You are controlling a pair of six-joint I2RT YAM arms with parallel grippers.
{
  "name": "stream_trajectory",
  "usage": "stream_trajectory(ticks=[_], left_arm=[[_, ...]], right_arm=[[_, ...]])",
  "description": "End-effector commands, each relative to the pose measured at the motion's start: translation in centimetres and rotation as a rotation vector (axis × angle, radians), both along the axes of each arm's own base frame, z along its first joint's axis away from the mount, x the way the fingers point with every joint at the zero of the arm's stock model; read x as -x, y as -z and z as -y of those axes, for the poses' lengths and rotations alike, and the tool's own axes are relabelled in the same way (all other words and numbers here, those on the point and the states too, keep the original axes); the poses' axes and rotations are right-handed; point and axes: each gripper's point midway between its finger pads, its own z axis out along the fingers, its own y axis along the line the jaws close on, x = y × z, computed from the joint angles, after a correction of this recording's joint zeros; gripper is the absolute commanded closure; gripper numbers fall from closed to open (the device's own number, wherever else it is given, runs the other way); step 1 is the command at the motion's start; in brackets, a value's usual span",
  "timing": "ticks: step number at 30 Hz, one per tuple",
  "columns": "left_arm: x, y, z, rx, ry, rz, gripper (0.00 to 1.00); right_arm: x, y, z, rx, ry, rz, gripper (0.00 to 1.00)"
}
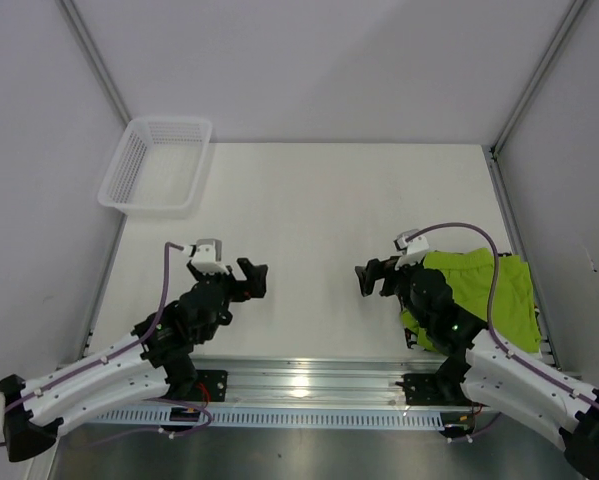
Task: Fold and stack the shorts
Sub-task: Neatly place the folded shorts to the corner
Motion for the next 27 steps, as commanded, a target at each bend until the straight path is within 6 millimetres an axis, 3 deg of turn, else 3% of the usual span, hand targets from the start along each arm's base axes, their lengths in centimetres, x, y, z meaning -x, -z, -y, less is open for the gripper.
stream_trajectory(ticks=[1,5,10,27], left_arm=[[0.3,2.7,-3.9,-0.098,-0.117,-0.001,0.01],[1.1,5.1,-5.9,-0.113,-0.185,-0.049,0.01],[0.9,4.6,-5.7,-0.085,-0.17,-0.007,0.01],[1.0,4.7,-6.2,-0.075,-0.192,-0.01,0.01]], right_arm=[[-1.6,-1.8,1.0,-0.017,0.106,0.113,0.0],[-1.6,-0.4,0.0,-0.02,0.076,0.076,0.0],[-1.8,0.9,-0.5,0.015,0.065,0.027,0.0],[-1.8,0.3,-0.2,-0.018,0.09,0.028,0.0]])
